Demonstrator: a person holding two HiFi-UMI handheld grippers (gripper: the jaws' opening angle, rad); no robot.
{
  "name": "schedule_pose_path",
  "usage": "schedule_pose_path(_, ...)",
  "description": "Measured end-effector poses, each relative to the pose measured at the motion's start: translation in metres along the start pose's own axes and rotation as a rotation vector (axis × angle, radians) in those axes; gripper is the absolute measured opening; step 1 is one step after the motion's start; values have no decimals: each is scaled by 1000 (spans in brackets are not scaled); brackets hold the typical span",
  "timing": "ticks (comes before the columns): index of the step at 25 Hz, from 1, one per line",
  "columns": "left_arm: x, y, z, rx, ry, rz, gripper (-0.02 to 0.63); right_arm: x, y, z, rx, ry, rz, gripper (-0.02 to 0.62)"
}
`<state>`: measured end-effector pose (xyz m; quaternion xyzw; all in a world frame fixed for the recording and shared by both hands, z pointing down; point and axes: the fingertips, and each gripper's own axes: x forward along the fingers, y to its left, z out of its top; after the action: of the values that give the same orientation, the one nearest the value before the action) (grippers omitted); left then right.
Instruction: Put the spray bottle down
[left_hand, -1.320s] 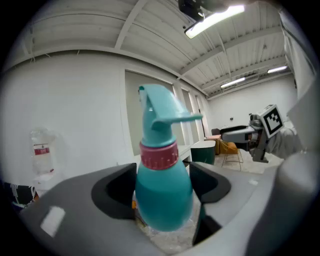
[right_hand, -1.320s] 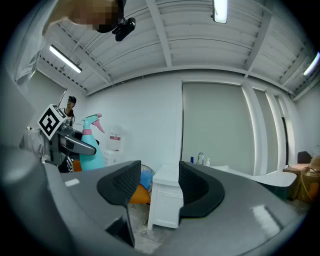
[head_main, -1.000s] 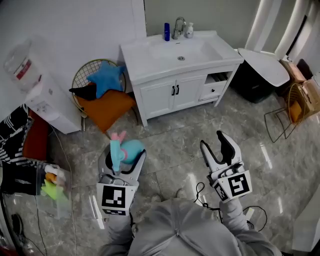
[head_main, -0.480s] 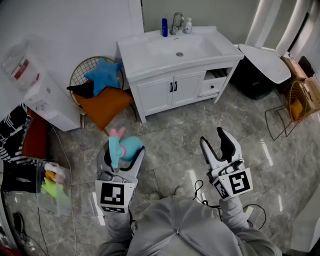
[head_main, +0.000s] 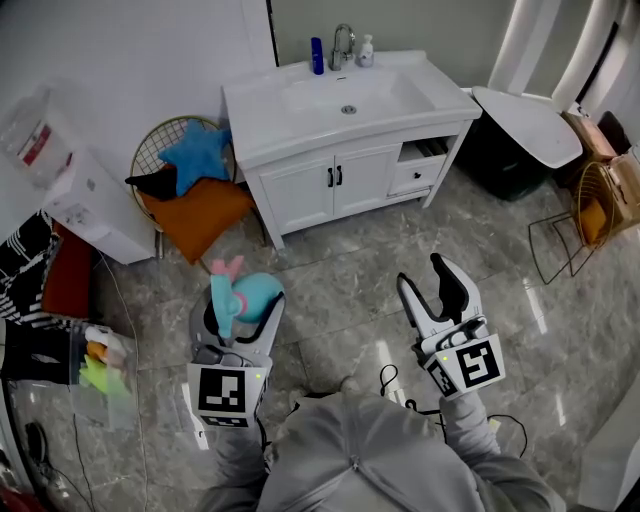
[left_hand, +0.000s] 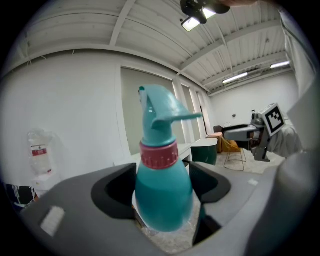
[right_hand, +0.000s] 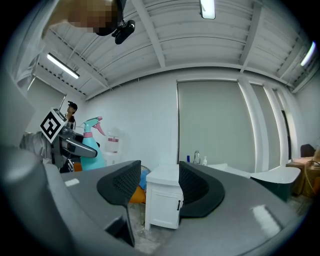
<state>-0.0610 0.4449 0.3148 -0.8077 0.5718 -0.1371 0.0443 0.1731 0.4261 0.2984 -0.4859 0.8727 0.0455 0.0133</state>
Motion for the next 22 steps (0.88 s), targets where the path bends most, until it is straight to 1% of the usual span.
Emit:
schedule_pose_path(8,21,-4,4,-11,14,8,382,8,-18,-7,8,3,3,238)
schedule_pose_path(11,31,0,8,15,-9,7,383,14,-23,-9,14,5,-1,238)
schedule_pose_path(15,47,12,12,32,-24,2,383,31,-27,-11,13,3,-8,238)
schedule_pose_path(22,86,47,11,17,-27,-13,382,79,-31,-14,13,6,-19,238)
